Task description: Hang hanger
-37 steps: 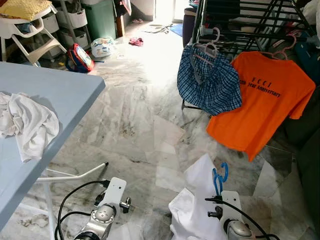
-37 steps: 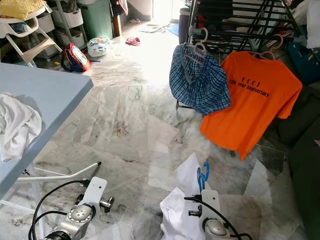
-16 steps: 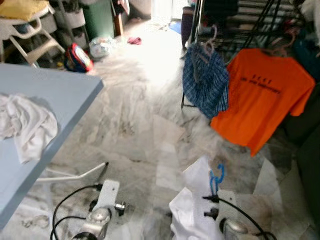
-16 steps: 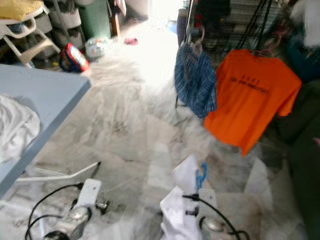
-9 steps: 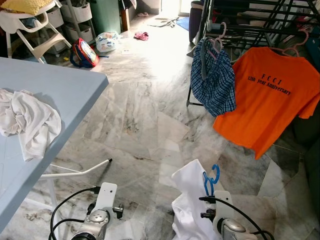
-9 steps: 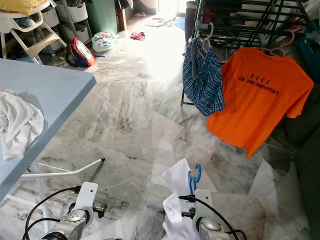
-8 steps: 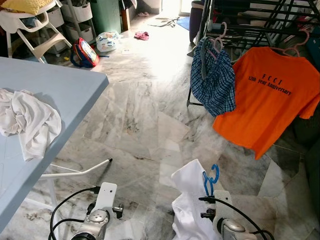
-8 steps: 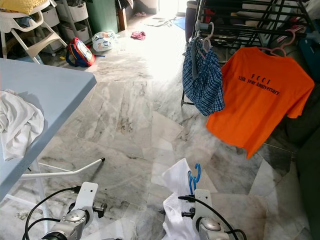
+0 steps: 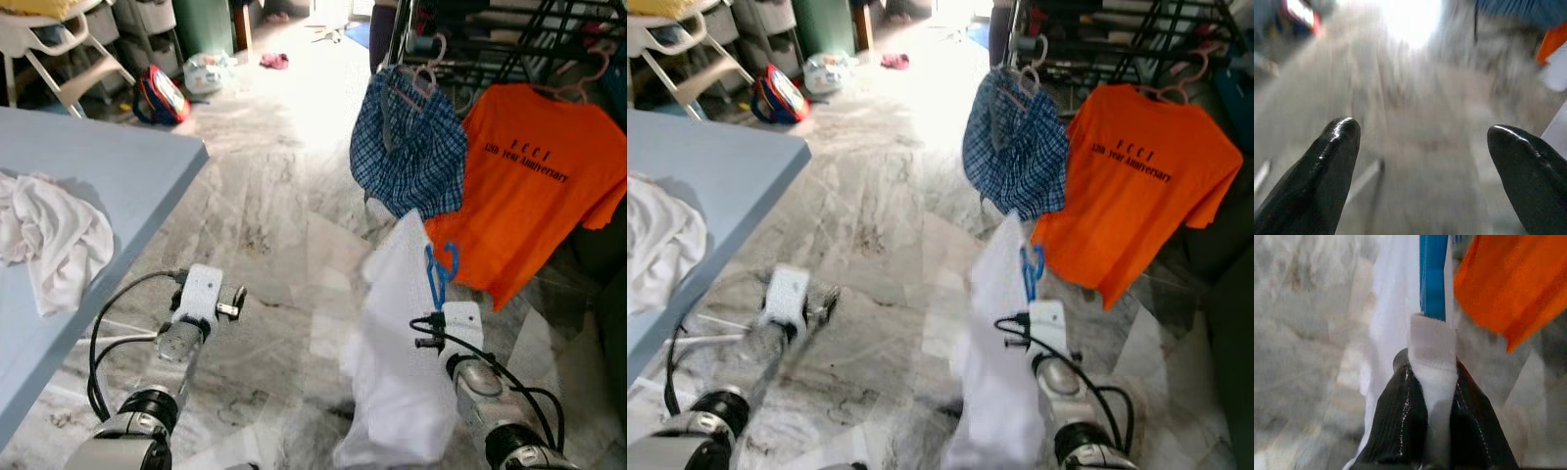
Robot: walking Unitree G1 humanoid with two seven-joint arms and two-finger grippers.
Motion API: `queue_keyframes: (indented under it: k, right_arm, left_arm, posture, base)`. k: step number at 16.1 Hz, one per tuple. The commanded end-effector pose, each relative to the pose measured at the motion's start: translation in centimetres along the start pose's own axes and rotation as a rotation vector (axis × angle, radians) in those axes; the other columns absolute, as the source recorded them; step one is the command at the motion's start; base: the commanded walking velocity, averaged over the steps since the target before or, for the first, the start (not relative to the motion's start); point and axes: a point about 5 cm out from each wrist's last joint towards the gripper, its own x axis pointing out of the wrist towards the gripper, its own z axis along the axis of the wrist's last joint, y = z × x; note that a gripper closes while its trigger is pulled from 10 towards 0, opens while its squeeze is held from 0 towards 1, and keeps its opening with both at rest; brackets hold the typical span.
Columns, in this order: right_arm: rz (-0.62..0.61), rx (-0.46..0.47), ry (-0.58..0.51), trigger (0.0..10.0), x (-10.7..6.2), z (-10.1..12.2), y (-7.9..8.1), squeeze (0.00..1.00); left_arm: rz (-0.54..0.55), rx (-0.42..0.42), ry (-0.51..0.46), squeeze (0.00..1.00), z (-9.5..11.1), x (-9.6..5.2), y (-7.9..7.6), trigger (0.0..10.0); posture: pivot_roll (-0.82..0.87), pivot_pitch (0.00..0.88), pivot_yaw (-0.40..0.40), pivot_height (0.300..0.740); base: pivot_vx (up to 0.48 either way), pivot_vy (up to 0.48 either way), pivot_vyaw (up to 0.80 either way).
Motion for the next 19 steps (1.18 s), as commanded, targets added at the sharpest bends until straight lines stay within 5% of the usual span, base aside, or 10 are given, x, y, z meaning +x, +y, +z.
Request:
queue_keyframes:
  k: [1, 4, 10, 19]
  right_arm:
    - [-0.023, 0.026, -0.090, 10.0, -0.2, 1.1, -0.3, 0.00]
    - [-0.073, 0.040, -0.262, 10.0, -2.1, 2.6, -1.1, 0.00]
    - [-0.083, 0.041, -0.315, 10.0, -5.9, 2.9, -1.3, 0.00]
    - [-0.069, 0.047, -0.287, 10.0, -5.5, 3.9, -0.9, 0.00]
  left_arm:
    - [-0.013, 0.006, -0.064, 0.00, 0.4, -0.4, 0.0, 10.0]
    - [0.008, 0.091, -0.230, 0.00, 1.2, -2.0, -0.7, 10.0]
    - [0.066, -0.036, -0.232, 0.00, 0.6, -3.5, -0.7, 10.0]
    - [-0.087, -0.119, -0.269, 0.00, 2.5, -2.7, -4.1, 10.0]
  posture:
    - [0.09, 0.152, -0.012, 0.740]
    - [0.08, 0.167, -0.015, 0.740]
    - [0.06, 0.165, -0.004, 0.740]
    - [0.06, 0.168, -0.001, 0.740]
  base:
    - [0.000, 0.000, 0.00]
    - [0.000, 0.000, 0.00]
    - [0.000, 0.000, 0.00]
    - [0.113, 0.000, -0.59]
